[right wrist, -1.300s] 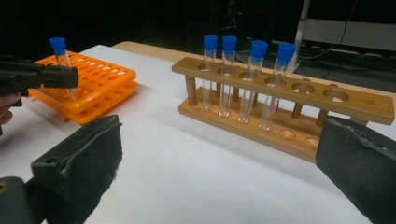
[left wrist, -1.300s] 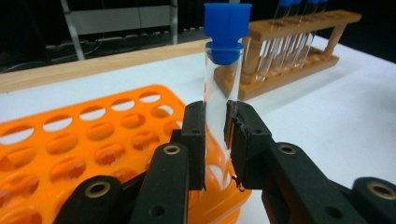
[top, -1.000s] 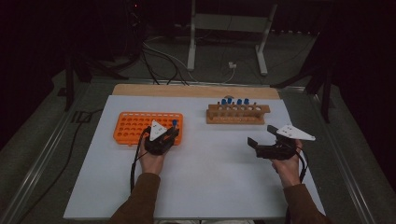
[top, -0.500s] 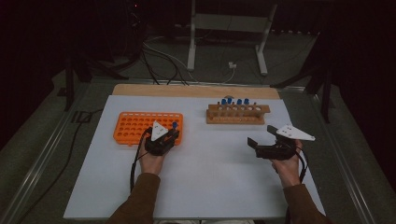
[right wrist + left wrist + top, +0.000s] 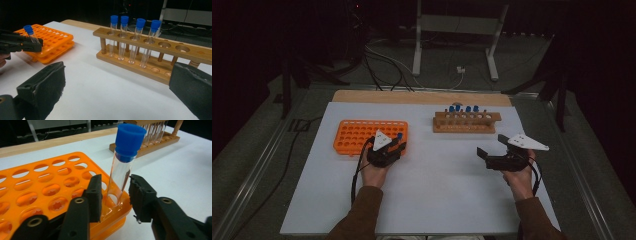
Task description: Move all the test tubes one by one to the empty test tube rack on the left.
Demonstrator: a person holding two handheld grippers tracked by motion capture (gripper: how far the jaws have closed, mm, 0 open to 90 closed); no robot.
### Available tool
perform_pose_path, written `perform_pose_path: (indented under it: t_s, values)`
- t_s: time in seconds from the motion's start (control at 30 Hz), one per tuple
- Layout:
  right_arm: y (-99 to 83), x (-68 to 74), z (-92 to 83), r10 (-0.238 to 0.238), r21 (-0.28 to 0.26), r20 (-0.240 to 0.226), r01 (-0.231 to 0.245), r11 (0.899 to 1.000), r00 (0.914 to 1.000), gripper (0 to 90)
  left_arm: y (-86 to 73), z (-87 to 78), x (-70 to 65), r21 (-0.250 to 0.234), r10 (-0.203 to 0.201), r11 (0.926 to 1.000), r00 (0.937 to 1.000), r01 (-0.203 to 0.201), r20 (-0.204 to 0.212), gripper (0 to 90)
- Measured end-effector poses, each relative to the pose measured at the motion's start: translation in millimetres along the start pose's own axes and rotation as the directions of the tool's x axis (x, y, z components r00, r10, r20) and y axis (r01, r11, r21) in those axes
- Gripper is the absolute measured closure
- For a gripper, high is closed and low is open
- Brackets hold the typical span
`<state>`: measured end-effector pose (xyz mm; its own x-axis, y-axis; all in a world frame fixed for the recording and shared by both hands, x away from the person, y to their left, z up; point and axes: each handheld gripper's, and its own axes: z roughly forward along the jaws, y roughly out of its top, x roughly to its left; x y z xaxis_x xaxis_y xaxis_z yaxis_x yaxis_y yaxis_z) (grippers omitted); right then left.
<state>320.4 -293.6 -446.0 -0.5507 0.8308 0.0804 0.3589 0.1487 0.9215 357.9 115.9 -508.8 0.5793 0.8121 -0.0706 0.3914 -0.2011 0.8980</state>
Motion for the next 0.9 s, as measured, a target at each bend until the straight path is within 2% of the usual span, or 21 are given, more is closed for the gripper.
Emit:
perform_pose_path:
  t_s: [0.2, 0.27, 0.33, 0.43, 0.53, 0.7, 0.8, 0.9]
  values:
    - [-0.1, 0.0, 0.7, 0.003, 0.001, -0.002, -0.003, 1.000, 1.0000, 0.5, 4.0, -8.7, 4.3, 0.005, -0.044, 0.9990, 0.9990, 0.044, -0.008, 50.9]
    - [0.0, 0.2, 0.9, 0.006, 0.002, -0.003, -0.006, 1.000, 1.0000, 0.5, 5.3, -12.6, 5.4, -0.006, -0.058, 0.9983, 0.9982, 0.058, -0.012, 49.0]
    - [0.2, 0.4, 1.0, 0.005, 0.000, -0.003, -0.005, 1.000, 1.0000, 0.5, 7.2, -17.6, 7.0, -0.017, -0.077, 0.9969, 0.9970, 0.076, -0.014, 41.0]
    - [0.5, 0.3, 1.5, 0.010, 0.002, -0.006, -0.010, 1.000, 0.9999, 0.5, 9.7, -25.2, 8.8, -0.033, -0.095, 0.9949, 0.9955, 0.095, 0.001, 36.1]
    - [0.8, 0.4, 2.4, 0.015, 0.007, -0.009, -0.015, 1.000, 0.9998, 0.4, 12.2, -34.5, 8.6, -0.046, -0.095, 0.9944, 0.9955, 0.095, -0.002, 32.0]
    - [3.1, 0.6, 3.3, 0.015, 0.011, -0.009, -0.015, 1.000, 0.9998, 0.5, 14.3, -49.6, 7.4, -0.055, -0.096, 0.9941, 0.9950, 0.094, -0.029, 16.6]
    - [4.9, -0.4, 4.1, 0.020, 0.010, -0.009, -0.020, 1.000, 0.9998, 0.5, 13.0, -56.7, 6.3, -0.032, -0.096, 0.9950, 0.9950, 0.095, -0.028, 16.0]
    - [7.0, -2.6, 5.8, 0.039, 0.011, -0.007, -0.039, 0.999, 0.9992, 0.5, 10.6, -64.2, 4.1, -0.019, -0.076, 0.9970, 0.9961, 0.076, -0.044, 9.2]
